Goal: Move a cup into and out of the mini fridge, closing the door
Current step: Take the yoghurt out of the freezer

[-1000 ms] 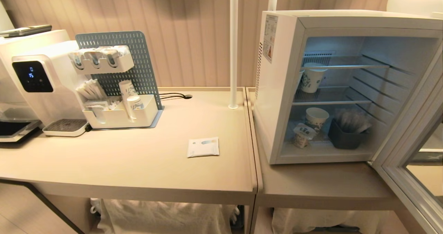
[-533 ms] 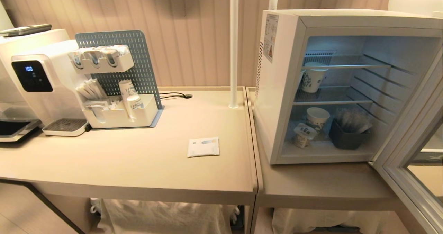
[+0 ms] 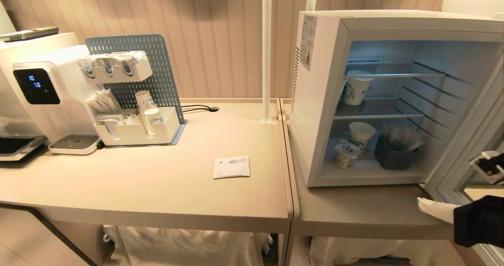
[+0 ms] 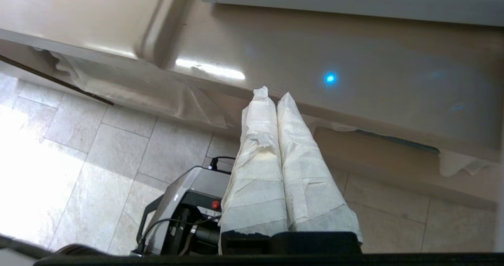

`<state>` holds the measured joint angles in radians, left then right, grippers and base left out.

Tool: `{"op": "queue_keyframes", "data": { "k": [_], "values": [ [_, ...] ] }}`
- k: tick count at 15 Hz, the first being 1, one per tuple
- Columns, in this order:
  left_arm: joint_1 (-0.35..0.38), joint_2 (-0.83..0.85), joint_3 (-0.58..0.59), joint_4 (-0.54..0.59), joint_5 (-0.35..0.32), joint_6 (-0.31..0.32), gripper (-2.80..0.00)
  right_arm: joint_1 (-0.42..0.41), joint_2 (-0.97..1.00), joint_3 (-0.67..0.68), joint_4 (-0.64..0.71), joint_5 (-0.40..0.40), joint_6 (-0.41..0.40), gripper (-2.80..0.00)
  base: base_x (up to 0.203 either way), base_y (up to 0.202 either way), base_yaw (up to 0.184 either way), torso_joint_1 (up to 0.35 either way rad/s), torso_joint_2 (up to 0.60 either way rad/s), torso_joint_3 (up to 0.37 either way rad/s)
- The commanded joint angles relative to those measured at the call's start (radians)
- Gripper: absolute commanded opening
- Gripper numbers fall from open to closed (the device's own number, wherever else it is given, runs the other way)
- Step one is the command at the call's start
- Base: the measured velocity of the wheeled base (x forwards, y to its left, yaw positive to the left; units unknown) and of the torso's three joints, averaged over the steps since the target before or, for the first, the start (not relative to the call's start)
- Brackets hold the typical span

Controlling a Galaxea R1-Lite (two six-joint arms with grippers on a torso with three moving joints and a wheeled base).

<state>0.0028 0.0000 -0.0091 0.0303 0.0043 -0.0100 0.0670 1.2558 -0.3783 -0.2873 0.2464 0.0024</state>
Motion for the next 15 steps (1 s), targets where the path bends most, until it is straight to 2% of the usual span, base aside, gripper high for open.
{"op": "queue_keyframes", "data": {
  "k": [1, 3, 7, 9, 10, 11, 13, 15],
  "values": [
    [0.000, 0.002, 0.001, -0.004, 0.000, -0.002, -2.80, 0.019, 0.232, 0.032, -0.161, -0.015, 0.006, -2.80, 0.000, 0.000, 0.000, 0.000, 0.00, 0.000],
    [0.000, 0.002, 0.009, -0.032, -0.003, -0.005, -2.80, 0.057, 0.404, 0.044, -0.382, -0.090, 0.034, -2.80, 0.000, 0.000, 0.000, 0.000, 0.00, 0.000],
    [0.000, 0.002, 0.009, -0.032, -0.003, -0.005, -2.80, 0.162, 0.761, 0.035, -0.918, -0.338, 0.063, -2.80, 0.000, 0.000, 0.000, 0.000, 0.00, 0.000],
    [0.000, 0.002, 0.009, -0.032, -0.003, -0.005, -2.80, 0.201, 0.912, -0.014, -1.071, -0.465, 0.063, -2.80, 0.000, 0.000, 0.000, 0.000, 0.00, 0.000],
    [0.000, 0.002, 0.009, -0.032, -0.003, -0.005, -2.80, 0.213, 0.956, -0.064, -1.106, -0.510, 0.063, -2.80, 0.000, 0.000, 0.000, 0.000, 0.00, 0.000],
    [0.000, 0.002, 0.009, -0.032, -0.003, -0.005, -2.80, 0.219, 0.972, -0.101, -1.116, -0.535, 0.059, 0.00, 0.000, 0.000, 0.000, 0.000, 0.00, 0.000],
    [0.000, 0.002, 0.009, -0.032, -0.003, -0.005, -2.80, 0.221, 0.952, -0.160, -1.078, -0.577, 0.023, 0.00, 0.000, 0.000, 0.000, 0.000, 0.00, 0.000],
    [0.000, 0.002, 0.009, -0.032, -0.003, -0.005, -2.80, 0.221, 0.940, -0.200, -1.025, -0.579, 0.017, 0.00, 0.000, 0.000, 0.000, 0.000, 0.00, 0.000]
  ]
}}
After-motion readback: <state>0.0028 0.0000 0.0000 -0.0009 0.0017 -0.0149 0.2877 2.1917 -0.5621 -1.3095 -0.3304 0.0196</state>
